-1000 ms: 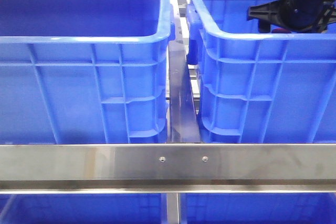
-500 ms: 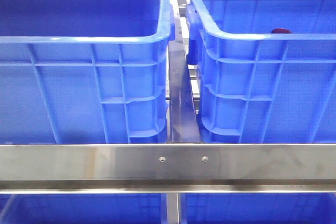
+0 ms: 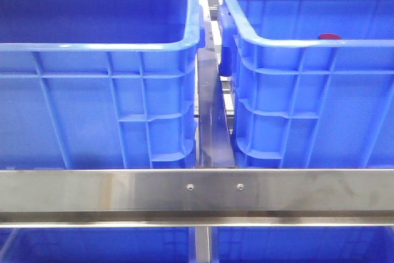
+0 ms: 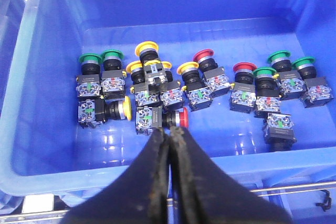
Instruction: Pick red and yellow buttons and place in box
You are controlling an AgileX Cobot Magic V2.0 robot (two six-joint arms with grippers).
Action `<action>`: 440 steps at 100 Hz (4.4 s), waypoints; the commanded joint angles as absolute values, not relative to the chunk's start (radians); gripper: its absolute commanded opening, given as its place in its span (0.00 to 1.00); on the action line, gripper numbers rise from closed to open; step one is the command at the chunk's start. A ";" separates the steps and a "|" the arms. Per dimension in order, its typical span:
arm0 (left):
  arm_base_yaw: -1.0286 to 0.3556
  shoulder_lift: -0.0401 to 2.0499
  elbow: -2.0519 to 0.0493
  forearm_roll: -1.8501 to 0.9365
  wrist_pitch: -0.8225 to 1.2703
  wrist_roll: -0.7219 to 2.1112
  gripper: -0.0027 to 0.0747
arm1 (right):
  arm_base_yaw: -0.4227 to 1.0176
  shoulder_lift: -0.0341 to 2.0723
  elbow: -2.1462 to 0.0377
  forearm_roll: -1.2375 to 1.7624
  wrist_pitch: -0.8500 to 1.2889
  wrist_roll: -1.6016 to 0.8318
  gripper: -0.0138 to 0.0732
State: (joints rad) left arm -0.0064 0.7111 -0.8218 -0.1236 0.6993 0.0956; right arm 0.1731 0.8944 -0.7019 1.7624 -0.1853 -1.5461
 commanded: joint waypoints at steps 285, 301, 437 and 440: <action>-0.052 1.704 -1.315 -0.110 0.557 0.090 0.70 | 0.175 0.657 -0.595 1.749 -0.119 -1.563 0.08; -0.050 1.729 -1.315 -0.107 0.527 0.090 0.70 | 0.175 0.657 -0.595 1.749 -0.119 -1.563 0.08; -0.027 1.768 -1.315 -0.097 0.471 0.090 0.51 | 0.175 0.657 -0.595 1.749 -0.119 -1.563 0.08; -0.027 1.764 -1.315 -0.097 0.471 0.090 0.46 | 0.175 0.657 -0.595 1.749 -0.119 -1.563 0.08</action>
